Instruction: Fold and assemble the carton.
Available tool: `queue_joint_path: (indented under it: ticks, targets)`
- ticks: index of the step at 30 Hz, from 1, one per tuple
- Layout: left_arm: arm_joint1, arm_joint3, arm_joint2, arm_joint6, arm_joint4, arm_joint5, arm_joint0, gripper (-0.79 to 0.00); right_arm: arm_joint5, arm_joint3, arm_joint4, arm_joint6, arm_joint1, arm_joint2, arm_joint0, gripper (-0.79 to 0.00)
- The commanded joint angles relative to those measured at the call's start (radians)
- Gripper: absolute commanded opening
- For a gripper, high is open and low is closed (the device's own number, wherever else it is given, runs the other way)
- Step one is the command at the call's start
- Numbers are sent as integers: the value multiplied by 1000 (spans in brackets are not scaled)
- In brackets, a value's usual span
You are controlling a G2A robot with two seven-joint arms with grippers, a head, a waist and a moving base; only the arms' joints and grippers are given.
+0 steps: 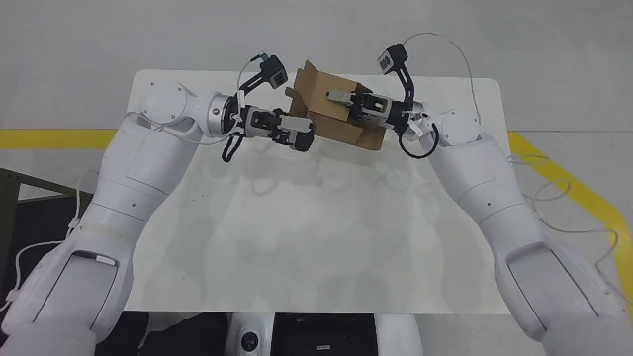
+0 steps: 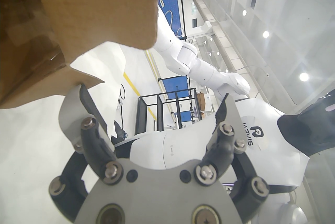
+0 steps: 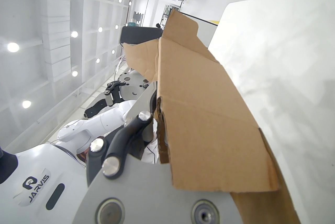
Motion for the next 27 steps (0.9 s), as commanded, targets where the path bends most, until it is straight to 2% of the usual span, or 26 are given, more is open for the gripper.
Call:
queue_joint_path:
  ticks: [1, 27]
  targets:
    - [-2, 2, 3, 1, 1, 0, -2, 0, 0, -2, 2, 5, -2, 2, -3, -785]
    - [-8, 26, -5, 12, 28, -16, -4, 0, 40, 2, 27, 76, -27, 17, -27, -785]
